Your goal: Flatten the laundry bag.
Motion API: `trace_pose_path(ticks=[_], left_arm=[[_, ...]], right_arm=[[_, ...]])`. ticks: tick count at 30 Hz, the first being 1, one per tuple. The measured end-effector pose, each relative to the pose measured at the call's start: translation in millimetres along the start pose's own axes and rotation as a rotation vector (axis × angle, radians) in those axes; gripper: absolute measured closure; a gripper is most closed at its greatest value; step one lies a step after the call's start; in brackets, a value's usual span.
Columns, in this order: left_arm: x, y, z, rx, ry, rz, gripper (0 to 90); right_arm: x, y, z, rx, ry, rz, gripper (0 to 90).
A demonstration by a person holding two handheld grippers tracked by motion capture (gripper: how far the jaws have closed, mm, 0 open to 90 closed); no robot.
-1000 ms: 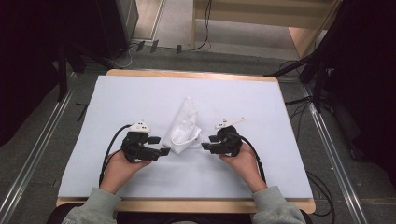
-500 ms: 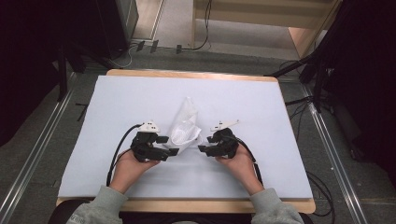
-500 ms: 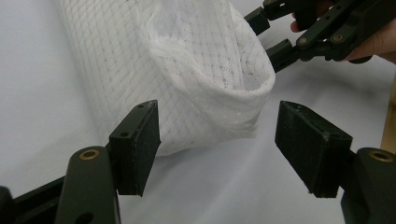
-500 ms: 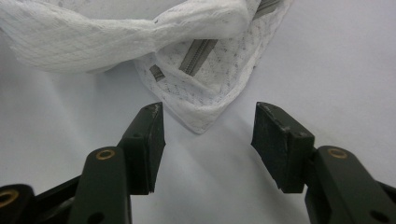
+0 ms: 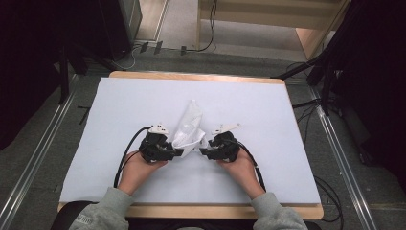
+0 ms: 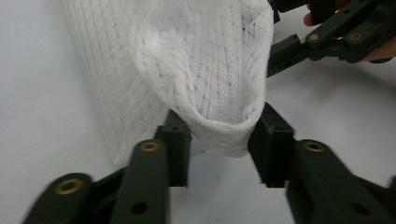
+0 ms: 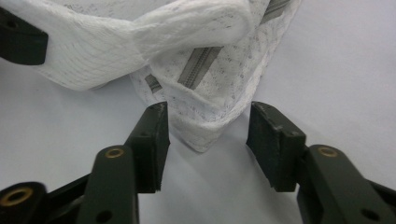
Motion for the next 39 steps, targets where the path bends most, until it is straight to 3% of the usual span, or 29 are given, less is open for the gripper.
trace_pose_path(ticks=[4,5,10,14,27,32,39], left_arm=[[-3.2,2.8,0.4,0.012,0.026,0.026,82.0],[-3.9,4.7,0.2,0.024,0.037,0.046,85.2],[-7.5,13.5,-0.5,0.055,0.042,0.04,86.2],[-13.6,21.9,0.2,0.072,0.057,0.027,86.2],[-39.4,51.9,5.5,0.115,0.111,-0.015,86.1],[-48.1,59.4,9.0,0.127,0.132,-0.024,86.1],[-59.1,66.8,13.5,0.134,0.166,-0.041,86.0]], right_arm=[[0.0,-0.9,-0.4,0.007,0.006,0.011,59.8],[-1.4,-1.3,-0.4,0.004,0.003,0.012,66.2],[-2.2,-2.4,-0.8,0.002,0.019,0.021,76.9],[0.6,-0.7,-1.0,-0.012,-0.017,0.014,85.0],[10.8,10.1,-4.8,-0.006,-0.051,0.011,86.8],[16.6,14.9,-6.0,-0.007,-0.083,0.005,86.9],[22.1,21.9,-7.6,-0.002,-0.083,0.007,86.9]])
Point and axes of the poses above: each handheld gripper's, and its own axes: y roughly backward along the jaws, z roughly out of its underside, x roughly to its right, the point moved 1 cm from there along -y, roughly forward along the jaws, and after that the axes turned 4 degrees about -y, right-handed, at the moved point
